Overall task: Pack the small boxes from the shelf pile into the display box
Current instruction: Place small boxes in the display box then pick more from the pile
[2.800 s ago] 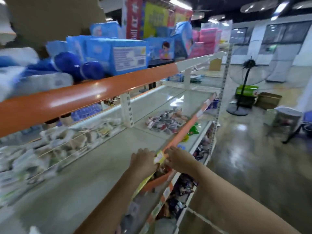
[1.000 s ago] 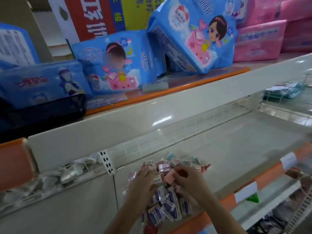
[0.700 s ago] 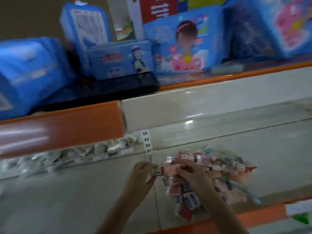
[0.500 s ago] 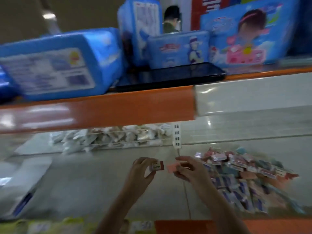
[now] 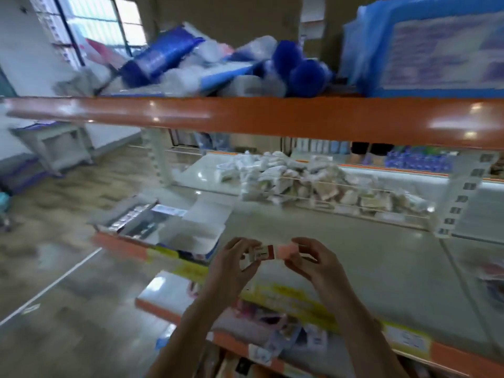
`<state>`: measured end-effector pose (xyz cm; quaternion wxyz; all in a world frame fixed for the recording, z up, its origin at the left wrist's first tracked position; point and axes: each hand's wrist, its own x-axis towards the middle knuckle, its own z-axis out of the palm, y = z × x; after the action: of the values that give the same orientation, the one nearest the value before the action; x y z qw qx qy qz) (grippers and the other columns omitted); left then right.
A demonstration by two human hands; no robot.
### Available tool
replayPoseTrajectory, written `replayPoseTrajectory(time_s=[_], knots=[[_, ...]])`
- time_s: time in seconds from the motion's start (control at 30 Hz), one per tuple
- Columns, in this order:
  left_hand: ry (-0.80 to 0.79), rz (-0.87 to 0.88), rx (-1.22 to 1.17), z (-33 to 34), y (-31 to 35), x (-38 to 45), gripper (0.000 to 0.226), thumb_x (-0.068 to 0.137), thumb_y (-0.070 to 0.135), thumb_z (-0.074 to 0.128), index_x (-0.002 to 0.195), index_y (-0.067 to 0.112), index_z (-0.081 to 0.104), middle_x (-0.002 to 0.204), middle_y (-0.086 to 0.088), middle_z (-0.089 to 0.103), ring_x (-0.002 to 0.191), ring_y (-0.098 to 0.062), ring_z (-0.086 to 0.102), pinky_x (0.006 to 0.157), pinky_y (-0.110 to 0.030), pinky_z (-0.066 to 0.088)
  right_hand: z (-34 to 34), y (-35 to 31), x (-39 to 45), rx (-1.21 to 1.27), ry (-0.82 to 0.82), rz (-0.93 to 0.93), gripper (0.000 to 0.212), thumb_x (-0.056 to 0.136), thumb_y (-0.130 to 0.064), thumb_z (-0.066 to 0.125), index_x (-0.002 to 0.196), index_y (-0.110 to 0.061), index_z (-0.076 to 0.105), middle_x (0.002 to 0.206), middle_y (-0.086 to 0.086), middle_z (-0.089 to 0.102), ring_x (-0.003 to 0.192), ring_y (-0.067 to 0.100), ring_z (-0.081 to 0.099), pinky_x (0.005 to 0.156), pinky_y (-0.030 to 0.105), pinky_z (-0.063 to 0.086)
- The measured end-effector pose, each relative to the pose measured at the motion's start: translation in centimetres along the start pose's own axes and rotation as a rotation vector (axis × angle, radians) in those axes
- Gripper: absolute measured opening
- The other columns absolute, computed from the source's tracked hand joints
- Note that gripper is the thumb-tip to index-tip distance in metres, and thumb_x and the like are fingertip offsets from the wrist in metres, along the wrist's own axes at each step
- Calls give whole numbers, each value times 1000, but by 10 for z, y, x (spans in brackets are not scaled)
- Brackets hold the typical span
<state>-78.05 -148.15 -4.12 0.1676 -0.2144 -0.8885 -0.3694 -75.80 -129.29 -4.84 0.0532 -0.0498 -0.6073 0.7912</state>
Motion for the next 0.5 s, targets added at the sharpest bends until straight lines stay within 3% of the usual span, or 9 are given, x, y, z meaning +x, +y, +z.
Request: replayPoseTrajectory(time_s=[0.07,0.13,0.23,0.3,0.37,0.5], knots=[[14,-18,-7,-22,-25,-7,32,73,4,75,103,14,68,98,4,61,83,-15,60,74,-16,46,32,9,4,-17,-36,1,27,80,13,61,94,-10,63,97,12,65,80,17,67,69,22,57],[25,-69,-39,-42,-48,-12,33,74,5,74,102,21,67,97,9,58,84,-10,58,76,-8,42,61,16,8,-41,-62,6,29,79,15,61,96,-9,62,98,13,65,81,20,67,69,22,57],[39,-154,-89,-65,-82,-16,40,76,8,73,99,38,59,97,8,62,82,-4,59,76,-10,44,98,25,20,-122,-87,-7,31,76,14,65,98,-9,62,100,14,67,86,24,67,76,31,58],[48,-188,-80,-78,-105,-15,36,76,11,74,101,34,63,95,11,64,80,-1,58,73,-6,42,121,28,33,-193,-105,-24,32,75,12,67,97,-11,63,100,12,68,88,24,67,80,35,57],[49,-209,-53,-91,-128,-13,34,76,14,75,105,29,65,94,18,61,80,0,56,72,-4,40,143,32,49,-221,-138,-38,32,76,11,68,94,-15,64,98,8,69,86,20,68,77,31,58],[54,-180,-51,-118,-174,4,30,77,18,75,103,29,64,96,17,62,81,0,59,71,-15,49,186,38,87,-367,-195,-131,35,73,2,74,89,-28,65,89,-10,71,79,7,68,67,21,55]])
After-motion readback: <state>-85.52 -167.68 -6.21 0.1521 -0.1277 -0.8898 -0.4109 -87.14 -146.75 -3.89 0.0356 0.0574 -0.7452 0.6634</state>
